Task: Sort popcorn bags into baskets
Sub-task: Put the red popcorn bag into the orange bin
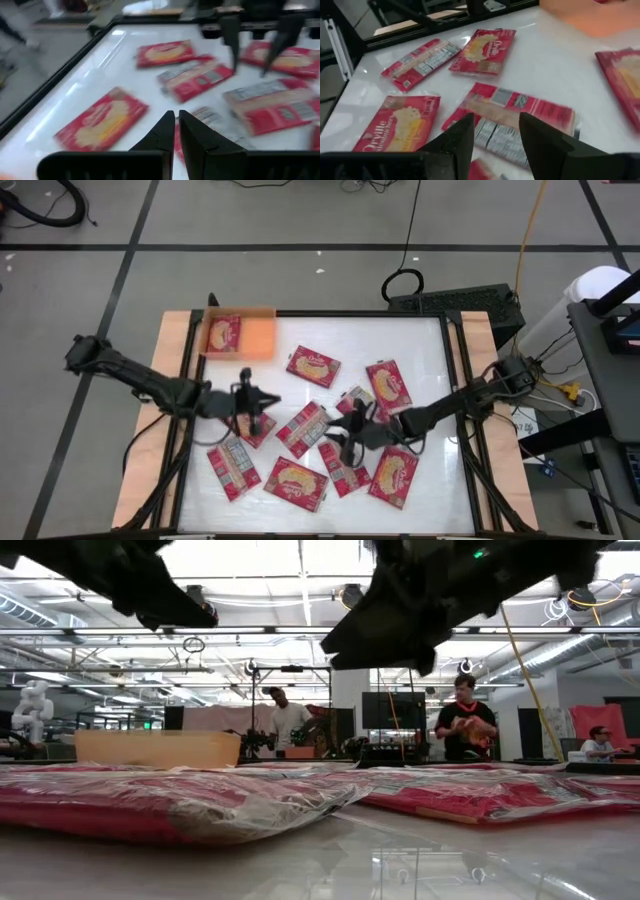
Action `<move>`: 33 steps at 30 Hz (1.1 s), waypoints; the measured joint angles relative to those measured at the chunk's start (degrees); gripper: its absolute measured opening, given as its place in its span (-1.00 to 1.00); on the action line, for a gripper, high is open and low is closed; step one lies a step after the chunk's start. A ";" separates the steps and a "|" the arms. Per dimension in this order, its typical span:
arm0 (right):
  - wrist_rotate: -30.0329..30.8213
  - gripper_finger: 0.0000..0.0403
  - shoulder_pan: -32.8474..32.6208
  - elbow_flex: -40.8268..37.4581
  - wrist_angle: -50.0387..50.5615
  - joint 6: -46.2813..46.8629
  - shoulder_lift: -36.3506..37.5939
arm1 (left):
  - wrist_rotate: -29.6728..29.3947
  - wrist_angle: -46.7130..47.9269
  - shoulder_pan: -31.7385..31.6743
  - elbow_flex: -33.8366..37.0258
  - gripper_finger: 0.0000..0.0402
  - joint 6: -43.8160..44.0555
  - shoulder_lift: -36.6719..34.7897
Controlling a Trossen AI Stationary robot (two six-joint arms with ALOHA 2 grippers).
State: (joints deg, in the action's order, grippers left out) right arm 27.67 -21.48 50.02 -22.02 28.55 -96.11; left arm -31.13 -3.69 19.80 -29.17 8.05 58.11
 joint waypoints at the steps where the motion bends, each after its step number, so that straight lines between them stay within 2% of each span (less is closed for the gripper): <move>1: 1.65 -0.26 -1.13 -0.02 0.44 1.49 0.02 | -1.03 -1.43 1.53 0.41 -0.85 -0.04 0.65; 4: 5.24 -0.26 -4.21 -0.02 1.91 5.20 0.02 | -4.42 -4.30 4.48 0.79 -0.85 -0.09 2.78; 13: 7.00 -0.26 -8.60 -0.02 8.80 13.01 0.00 | -4.94 -5.45 6.33 0.79 -0.80 -0.22 5.72; 16: 9.18 -0.26 -8.21 -0.02 8.54 12.01 0.01 | -5.01 -5.64 6.26 0.77 -0.68 0.71 5.68; 19: 11.79 -0.26 -6.56 -0.02 6.42 6.05 0.02 | -5.01 -5.43 6.22 0.77 -0.54 2.72 5.68; 24: 8.78 -0.26 -2.29 0.00 5.71 0.58 0.00 | -5.01 -5.11 6.29 0.77 -0.37 6.08 6.82; 30: 7.19 -0.26 3.12 0.00 6.38 -3.56 -0.46 | -4.93 -5.39 6.37 0.77 -0.30 8.82 10.47; 33: 0.64 -0.26 7.52 0.04 5.96 -2.33 -0.42 | -4.90 -5.46 6.37 0.74 -0.32 9.80 12.17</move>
State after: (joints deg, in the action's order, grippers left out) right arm 28.31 -13.96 50.06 -16.06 26.23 -96.53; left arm -36.03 -9.15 26.17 -28.42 17.85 70.28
